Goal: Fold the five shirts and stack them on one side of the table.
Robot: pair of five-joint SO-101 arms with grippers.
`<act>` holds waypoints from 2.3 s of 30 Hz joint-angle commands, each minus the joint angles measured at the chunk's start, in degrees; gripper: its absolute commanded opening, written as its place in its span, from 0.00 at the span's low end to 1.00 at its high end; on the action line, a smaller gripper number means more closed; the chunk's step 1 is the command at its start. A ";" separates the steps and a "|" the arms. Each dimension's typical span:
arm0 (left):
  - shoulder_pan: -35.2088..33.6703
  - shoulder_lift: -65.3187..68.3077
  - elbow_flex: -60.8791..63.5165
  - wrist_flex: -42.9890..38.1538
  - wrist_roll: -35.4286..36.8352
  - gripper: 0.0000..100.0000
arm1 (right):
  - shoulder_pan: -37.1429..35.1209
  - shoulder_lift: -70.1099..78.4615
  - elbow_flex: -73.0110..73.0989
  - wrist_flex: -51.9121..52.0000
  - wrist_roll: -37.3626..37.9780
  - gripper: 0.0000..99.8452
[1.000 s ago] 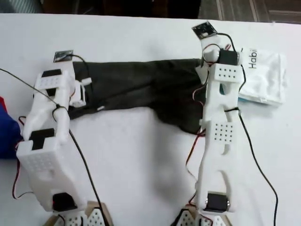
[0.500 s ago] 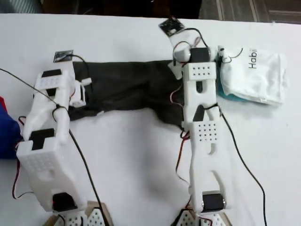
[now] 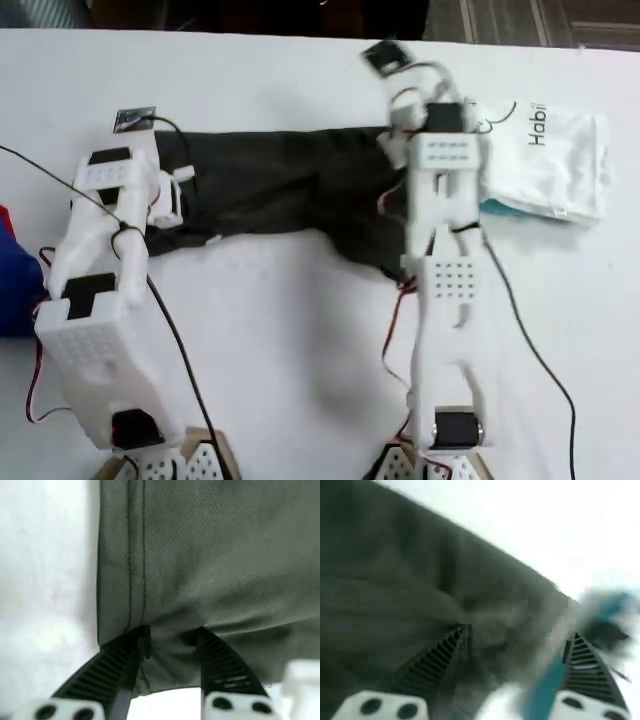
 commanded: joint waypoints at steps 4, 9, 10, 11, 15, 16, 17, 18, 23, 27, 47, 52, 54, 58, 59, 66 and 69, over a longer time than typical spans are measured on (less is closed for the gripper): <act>-1.67 -0.18 0.13 -1.93 -0.26 0.17 | 4.88 -8.48 -1.67 7.60 -0.09 0.29; -1.67 -0.18 0.13 -1.93 -0.35 0.17 | 3.38 -3.74 0.62 7.52 0.97 0.29; -1.67 -0.18 0.13 -1.93 -0.35 0.17 | 2.77 -2.86 0.79 7.52 2.02 0.29; -1.67 -0.18 0.13 -1.93 -0.35 0.17 | 2.24 -1.89 0.97 7.52 3.16 0.29; -1.67 -0.18 0.13 -1.93 -0.35 0.17 | 1.98 0.75 1.05 7.52 6.07 0.28; -1.67 -0.18 0.13 -1.93 -0.35 0.17 | 2.07 1.19 1.05 7.52 6.95 0.27; -1.67 -0.18 0.13 -1.93 -0.35 0.17 | 2.15 1.63 1.05 7.52 7.91 0.26; -1.67 -0.18 0.13 -1.93 -0.35 0.17 | 2.15 1.89 1.05 7.52 8.97 0.24; -1.67 -0.18 0.13 -1.93 -0.35 0.17 | 1.98 2.24 1.14 7.60 10.37 0.23; -1.67 -0.18 0.13 -1.93 -0.35 0.17 | 1.98 2.24 5.36 7.60 10.55 0.23; -1.67 -0.18 0.13 -1.93 -0.35 0.17 | 5.32 0.84 10.29 2.86 14.42 0.02; -1.67 -0.18 0.13 -1.93 -0.35 0.17 | 8.92 -2.77 10.37 6.90 14.77 0.02; -1.67 -0.18 0.13 -1.93 -0.35 0.17 | 9.45 -3.47 10.90 7.16 17.23 0.02; -1.67 -0.18 0.13 -1.93 -0.35 0.17 | 10.07 -3.47 10.90 7.16 20.92 0.02; -1.67 -0.18 0.13 -1.93 -0.35 0.17 | 10.07 -3.47 10.99 7.16 21.36 0.02; -1.67 -0.18 0.13 -1.93 -0.35 0.17 | 10.24 -5.14 9.23 7.16 21.98 0.28; -1.67 -0.18 0.13 -1.93 -0.35 0.17 | 9.98 -8.92 6.51 7.16 21.63 0.31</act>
